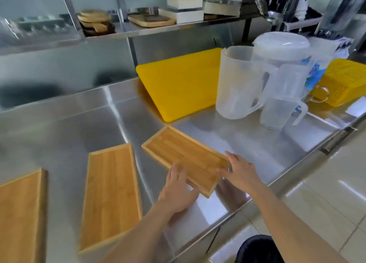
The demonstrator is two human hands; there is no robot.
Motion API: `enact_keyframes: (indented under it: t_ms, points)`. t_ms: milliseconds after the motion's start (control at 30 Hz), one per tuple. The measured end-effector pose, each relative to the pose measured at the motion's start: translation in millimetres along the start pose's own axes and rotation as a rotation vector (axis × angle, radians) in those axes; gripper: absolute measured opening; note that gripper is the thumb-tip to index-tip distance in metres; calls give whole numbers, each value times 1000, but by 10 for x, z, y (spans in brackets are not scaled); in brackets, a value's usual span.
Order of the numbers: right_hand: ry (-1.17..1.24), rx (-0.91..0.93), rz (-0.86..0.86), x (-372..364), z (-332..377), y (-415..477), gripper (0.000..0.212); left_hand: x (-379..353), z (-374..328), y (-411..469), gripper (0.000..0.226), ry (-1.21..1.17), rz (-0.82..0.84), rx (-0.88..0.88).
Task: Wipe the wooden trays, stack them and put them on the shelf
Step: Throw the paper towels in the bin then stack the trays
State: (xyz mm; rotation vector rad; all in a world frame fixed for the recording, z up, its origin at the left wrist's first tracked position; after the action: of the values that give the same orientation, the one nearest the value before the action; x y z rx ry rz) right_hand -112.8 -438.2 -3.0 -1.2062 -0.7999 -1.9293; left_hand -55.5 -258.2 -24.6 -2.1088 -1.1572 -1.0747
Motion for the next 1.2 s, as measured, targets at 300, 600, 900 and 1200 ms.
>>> enact_keyframes:
  t_ms: [300, 600, 900, 1200]
  points:
    - [289, -337, 74, -308, 23, -42, 65, -271, -10, -213, 64, -1320, 85, 860]
    - [697, -722, 83, -403, -69, -310, 71, -114, 212, -321, 24, -1184, 131, 1126]
    - [560, -762, 160, -422, 72, -454, 36, 44, 640, -290, 12, -838, 95, 971]
    - [502, -445, 52, 22, 841, -141, 43, 945, 801, 4, 38, -509, -203, 625]
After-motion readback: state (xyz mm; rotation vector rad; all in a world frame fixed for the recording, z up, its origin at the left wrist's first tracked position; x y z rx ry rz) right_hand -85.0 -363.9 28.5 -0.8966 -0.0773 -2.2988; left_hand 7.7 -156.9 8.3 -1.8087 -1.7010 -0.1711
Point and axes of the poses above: each hand's wrist, its own y-axis towards the middle knuckle, its own x-axis out of the back of the hand, z = x × y, the point moved 10 cm from there along y, towards the middle knuckle, and after that the axes turned 15 degrees about -z, right-handed, at the moved point
